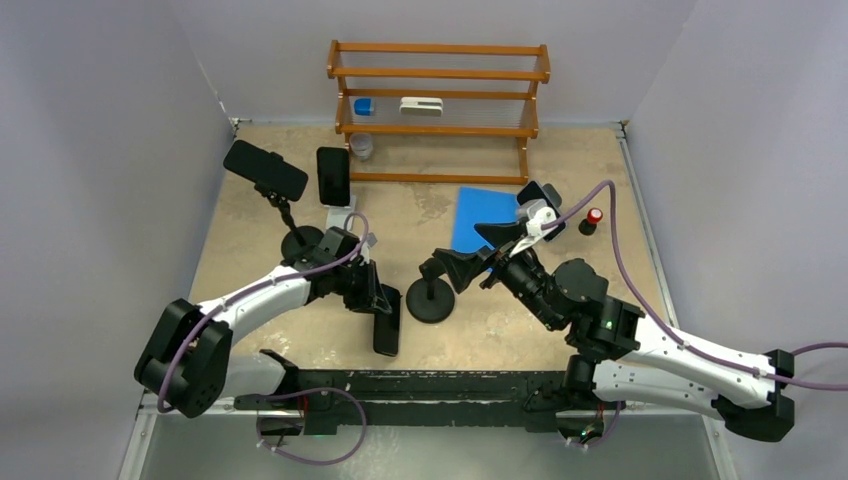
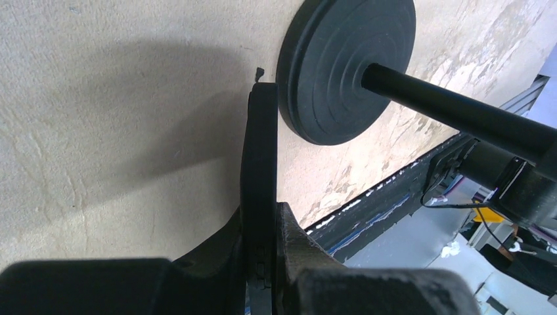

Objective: Remove the phone from the phone stand
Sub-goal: Place the phone at the center of the board.

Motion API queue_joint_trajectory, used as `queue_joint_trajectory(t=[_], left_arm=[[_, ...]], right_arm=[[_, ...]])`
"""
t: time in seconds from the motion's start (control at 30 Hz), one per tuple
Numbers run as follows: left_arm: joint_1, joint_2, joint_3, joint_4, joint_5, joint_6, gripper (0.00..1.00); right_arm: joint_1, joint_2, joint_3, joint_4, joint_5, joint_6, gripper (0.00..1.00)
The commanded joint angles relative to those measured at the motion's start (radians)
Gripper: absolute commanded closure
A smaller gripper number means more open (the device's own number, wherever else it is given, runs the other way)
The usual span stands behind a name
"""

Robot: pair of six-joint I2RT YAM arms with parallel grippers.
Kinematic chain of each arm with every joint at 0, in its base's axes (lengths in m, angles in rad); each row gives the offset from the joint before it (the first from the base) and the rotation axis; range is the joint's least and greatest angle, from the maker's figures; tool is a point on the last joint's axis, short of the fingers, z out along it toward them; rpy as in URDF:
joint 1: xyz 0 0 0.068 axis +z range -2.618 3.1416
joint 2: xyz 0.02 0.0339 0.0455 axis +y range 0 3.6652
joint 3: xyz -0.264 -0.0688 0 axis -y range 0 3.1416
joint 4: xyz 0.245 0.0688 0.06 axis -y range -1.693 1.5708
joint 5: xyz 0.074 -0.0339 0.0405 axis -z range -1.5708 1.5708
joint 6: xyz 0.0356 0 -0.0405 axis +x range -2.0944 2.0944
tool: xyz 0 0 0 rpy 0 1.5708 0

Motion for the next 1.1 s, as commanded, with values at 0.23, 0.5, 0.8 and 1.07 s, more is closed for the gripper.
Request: queue_joint_trajectory(t=[0.23, 0.5, 0.8, 1.07], left_arm=[[0.007, 0.028, -0.019, 0.051, -0.004, -0.018, 0.89], [0.007, 0.005, -0.009, -0.026, -0.11, -0.029, 0.72], [0.007, -0.054, 0.036, -0.131, -0.216, -0.037, 0.64], [0.007, -0.093, 0.065, -0.181, -0.232, -0.027, 0.64]], right_arm=[[0.005, -0.027, -0.015, 0.022, 0.006, 0.018, 0.01], [0.005, -0.036, -0.021, 0.015, 0.011, 0.024, 0.01], [0.005, -0.032, -0.025, 0.013, 0.012, 0.024, 0.01], [0.004, -0.027, -0.028, 0.015, 0.013, 0.021, 0.01]])
